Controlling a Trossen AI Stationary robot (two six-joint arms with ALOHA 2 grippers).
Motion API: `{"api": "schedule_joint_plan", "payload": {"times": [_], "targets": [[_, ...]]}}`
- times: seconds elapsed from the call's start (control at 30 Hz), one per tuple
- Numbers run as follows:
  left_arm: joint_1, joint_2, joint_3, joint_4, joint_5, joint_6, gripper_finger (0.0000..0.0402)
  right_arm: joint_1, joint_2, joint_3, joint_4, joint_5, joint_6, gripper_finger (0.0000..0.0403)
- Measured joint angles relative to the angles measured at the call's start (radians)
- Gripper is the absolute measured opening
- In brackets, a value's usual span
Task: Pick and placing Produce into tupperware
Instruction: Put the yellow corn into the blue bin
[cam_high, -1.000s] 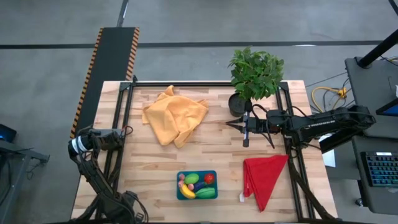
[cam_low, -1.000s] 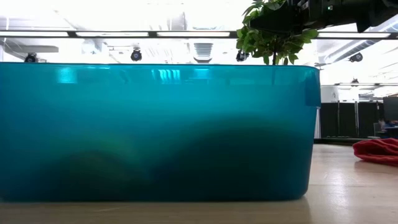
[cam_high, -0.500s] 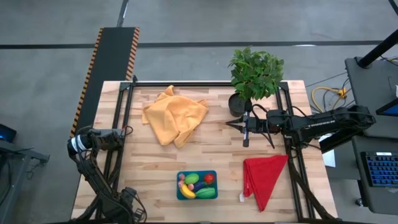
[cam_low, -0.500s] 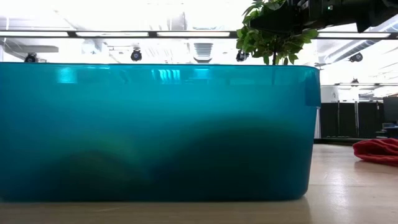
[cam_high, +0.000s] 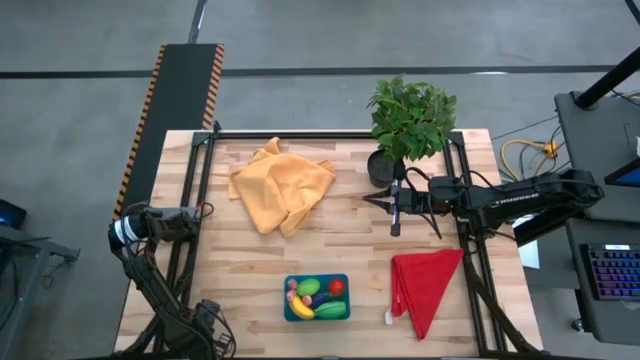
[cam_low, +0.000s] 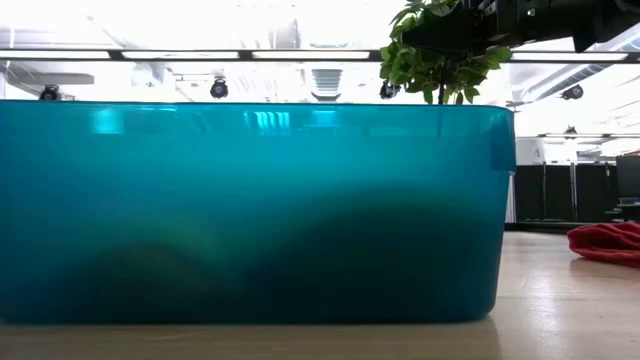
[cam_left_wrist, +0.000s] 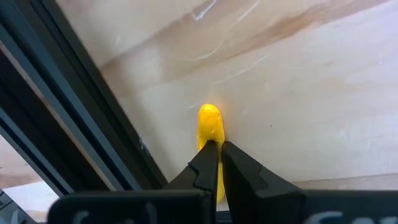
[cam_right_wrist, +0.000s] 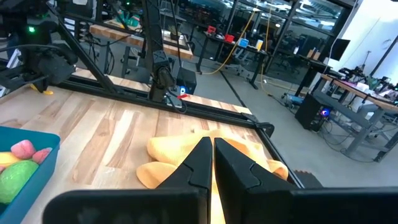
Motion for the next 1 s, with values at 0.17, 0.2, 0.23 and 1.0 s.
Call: {"api": "schedule_joint_plan", "payload": {"times": [0.17,0.2,0.23,1.0], "targets": [[0.001,-0.004,0.0,-0.009,-0.008,0.001,0.0,0.0,0.0,0.0,0.0,0.0,0.0,0.0009],[0.001,-0.006,0.001,-0.014,-0.018,0.0,0.0,0.0,0.0,0.0,0.0,0.0,0.0,0.0009],[0.001,-0.007,0.001,-0.016,-0.028,-0.001,0.0,0.0,0.0,0.0,0.0,0.0,0.0,0.0009],[0.008,-0.057,-0.002,-0.103,-0.161,0.013,0.0,0.0,0.0,0.0,-0.003,0.0,0.0,0.0009]]}}
